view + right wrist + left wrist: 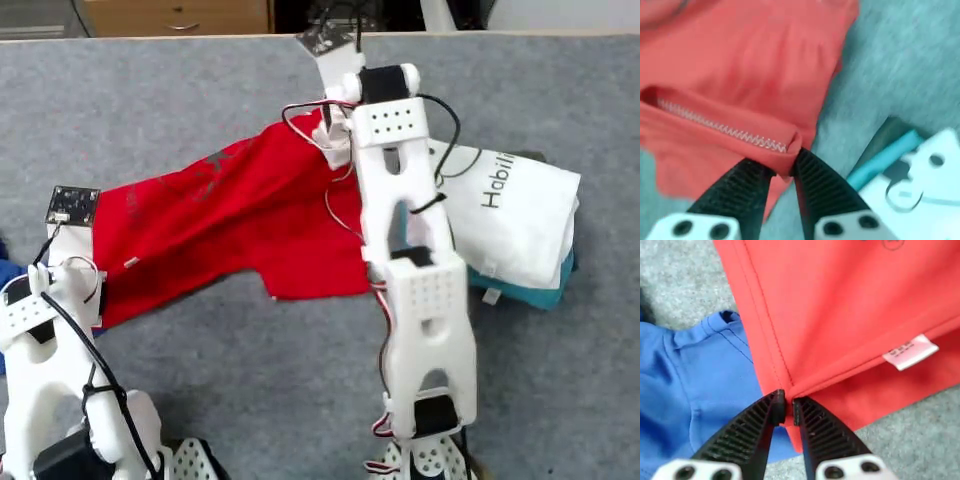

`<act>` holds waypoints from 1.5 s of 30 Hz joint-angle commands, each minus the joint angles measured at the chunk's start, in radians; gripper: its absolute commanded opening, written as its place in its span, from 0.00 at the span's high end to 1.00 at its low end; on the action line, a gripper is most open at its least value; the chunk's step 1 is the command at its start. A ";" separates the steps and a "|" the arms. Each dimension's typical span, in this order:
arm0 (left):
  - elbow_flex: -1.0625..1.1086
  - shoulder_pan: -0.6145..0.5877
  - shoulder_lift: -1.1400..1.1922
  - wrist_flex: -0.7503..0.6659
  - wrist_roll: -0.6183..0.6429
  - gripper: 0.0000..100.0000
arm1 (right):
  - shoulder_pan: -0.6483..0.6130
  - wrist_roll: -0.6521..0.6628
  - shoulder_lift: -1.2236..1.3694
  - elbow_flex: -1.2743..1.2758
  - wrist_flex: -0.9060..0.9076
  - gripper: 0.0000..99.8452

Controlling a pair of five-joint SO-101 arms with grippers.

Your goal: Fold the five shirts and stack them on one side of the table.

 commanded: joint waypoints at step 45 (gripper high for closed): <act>-0.311 -0.148 -0.276 0.292 -0.084 0.80 | -0.140 -0.006 -0.423 0.587 -0.193 0.98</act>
